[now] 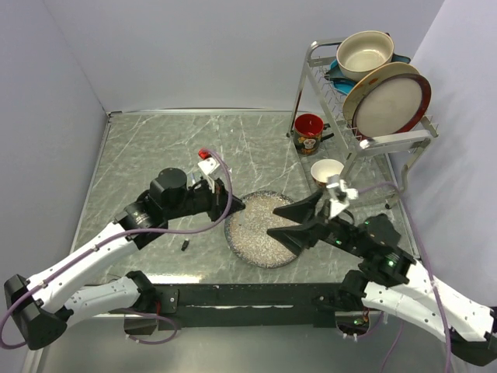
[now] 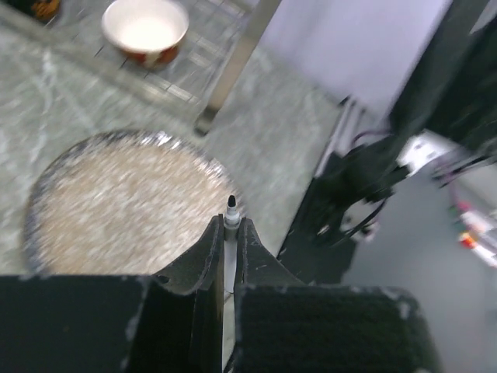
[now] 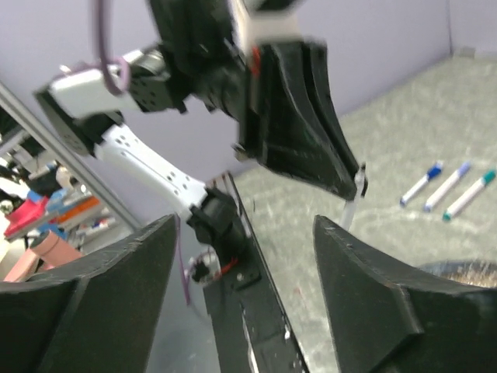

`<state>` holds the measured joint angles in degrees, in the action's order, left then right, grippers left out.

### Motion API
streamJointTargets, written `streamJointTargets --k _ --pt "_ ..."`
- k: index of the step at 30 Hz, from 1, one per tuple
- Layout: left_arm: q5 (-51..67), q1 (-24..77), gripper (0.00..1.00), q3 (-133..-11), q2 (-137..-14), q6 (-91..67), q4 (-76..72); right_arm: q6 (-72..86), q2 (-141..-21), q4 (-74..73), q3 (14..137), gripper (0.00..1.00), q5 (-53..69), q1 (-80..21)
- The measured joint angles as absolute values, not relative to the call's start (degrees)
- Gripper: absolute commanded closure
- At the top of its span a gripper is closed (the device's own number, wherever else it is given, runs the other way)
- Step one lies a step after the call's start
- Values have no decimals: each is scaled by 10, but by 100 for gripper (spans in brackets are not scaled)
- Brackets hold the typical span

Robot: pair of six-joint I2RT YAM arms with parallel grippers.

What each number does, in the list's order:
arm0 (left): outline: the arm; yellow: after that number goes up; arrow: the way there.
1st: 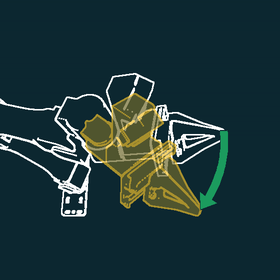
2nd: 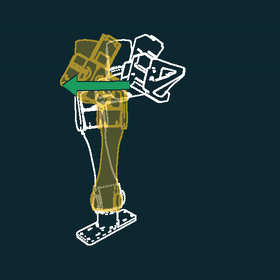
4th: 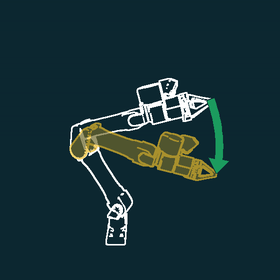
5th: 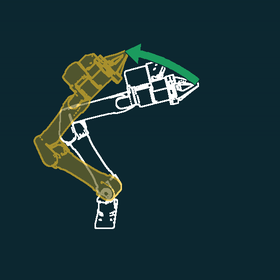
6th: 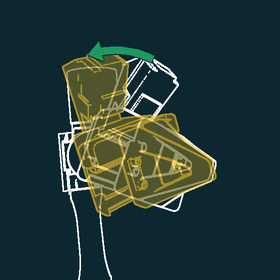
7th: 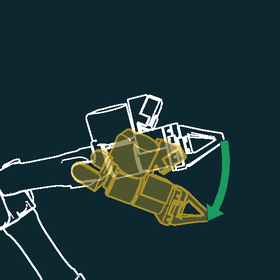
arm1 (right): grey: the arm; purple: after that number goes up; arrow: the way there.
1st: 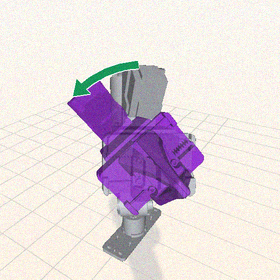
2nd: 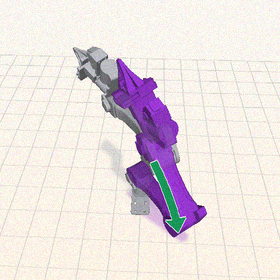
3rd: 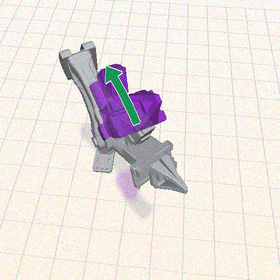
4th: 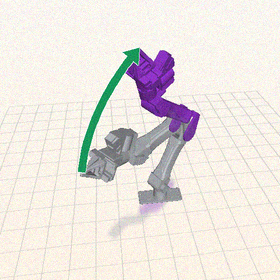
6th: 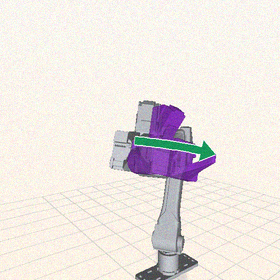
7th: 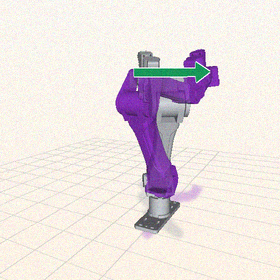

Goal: Insert the pens into the pen caps

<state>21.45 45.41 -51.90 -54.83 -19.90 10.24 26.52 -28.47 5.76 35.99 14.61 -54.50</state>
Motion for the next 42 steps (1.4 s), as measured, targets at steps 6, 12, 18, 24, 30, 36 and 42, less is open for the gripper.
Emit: streamJointTargets --k 6,12,18,24,30,36,42 --pt "238 455 99 -491 -528 -299 -22 271 -361 77 360 40 160 -545" --pt "260 455 99 -478 -484 -355 -94 274 -410 103 359 44 170 -545" --pt "272 455 99 -478 -473 -376 -94 281 -432 136 359 49 179 -546" --pt "276 455 99 -479 -472 -383 -79 287 -452 154 359 62 190 -552" --pt "287 455 99 -479 -486 -381 -43 288 -464 157 359 72 194 -559" --pt "295 455 71 -491 -490 -370 -9 287 -463 155 359 100 195 -562" --pt "274 455 35 -518 -491 -347 27 287 -460 153 359 100 200 -569"
